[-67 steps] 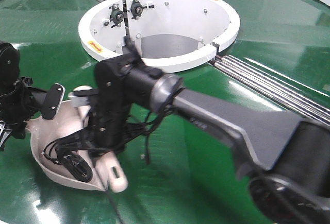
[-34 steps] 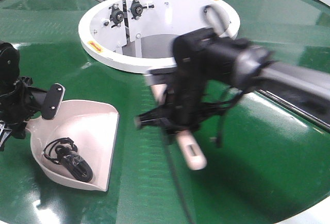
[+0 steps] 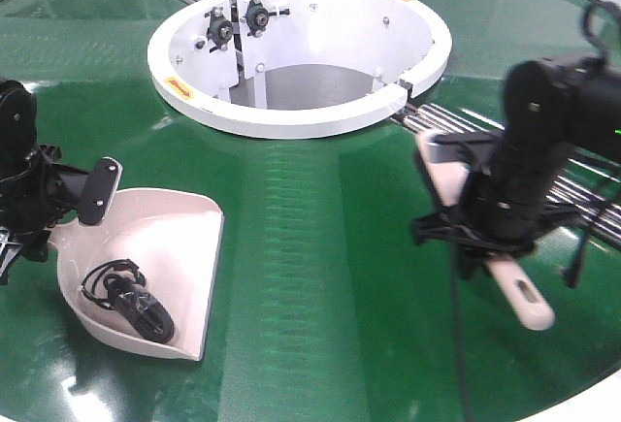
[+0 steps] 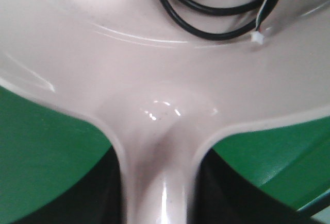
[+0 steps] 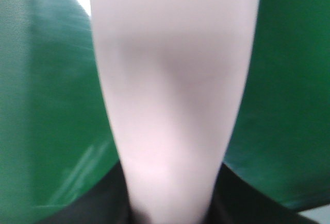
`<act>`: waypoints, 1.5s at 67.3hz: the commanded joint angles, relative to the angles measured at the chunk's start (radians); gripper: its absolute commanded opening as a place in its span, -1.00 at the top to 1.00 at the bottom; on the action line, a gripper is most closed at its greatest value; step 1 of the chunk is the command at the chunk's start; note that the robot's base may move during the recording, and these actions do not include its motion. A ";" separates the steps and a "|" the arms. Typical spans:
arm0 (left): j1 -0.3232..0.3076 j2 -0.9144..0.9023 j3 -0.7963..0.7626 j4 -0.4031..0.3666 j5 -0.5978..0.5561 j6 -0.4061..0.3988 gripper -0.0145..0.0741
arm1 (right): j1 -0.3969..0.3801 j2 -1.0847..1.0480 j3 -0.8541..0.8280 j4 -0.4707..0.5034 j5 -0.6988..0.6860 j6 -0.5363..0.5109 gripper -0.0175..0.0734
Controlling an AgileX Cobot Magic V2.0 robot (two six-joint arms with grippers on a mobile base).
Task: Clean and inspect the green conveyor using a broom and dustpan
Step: 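Move the brush back and lower it onto the conveyor with the right gripper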
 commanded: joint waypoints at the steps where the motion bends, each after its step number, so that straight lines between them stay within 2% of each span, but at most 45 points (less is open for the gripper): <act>1: -0.005 -0.043 -0.030 0.003 0.002 -0.006 0.69 | -0.054 -0.053 0.018 -0.009 -0.051 -0.040 0.63; 10: -0.005 -0.043 -0.030 0.003 0.002 -0.006 0.69 | -0.087 -0.048 0.074 -0.016 -0.099 -0.062 0.63; 28: -0.005 -0.043 -0.030 0.003 0.002 -0.006 0.69 | -0.087 0.001 0.125 -0.016 -0.157 -0.069 0.63; 50: -0.005 -0.043 -0.030 0.003 0.002 -0.006 0.69 | -0.087 0.051 0.125 -0.002 -0.160 -0.086 0.62; 70: -0.005 -0.043 -0.030 0.003 -0.004 -0.006 0.69 | -0.086 0.053 0.125 0.078 -0.158 -0.142 0.60; 101: -0.005 -0.033 -0.030 -0.025 -0.035 -0.006 0.69 | -0.086 0.053 0.125 0.082 -0.156 -0.142 0.59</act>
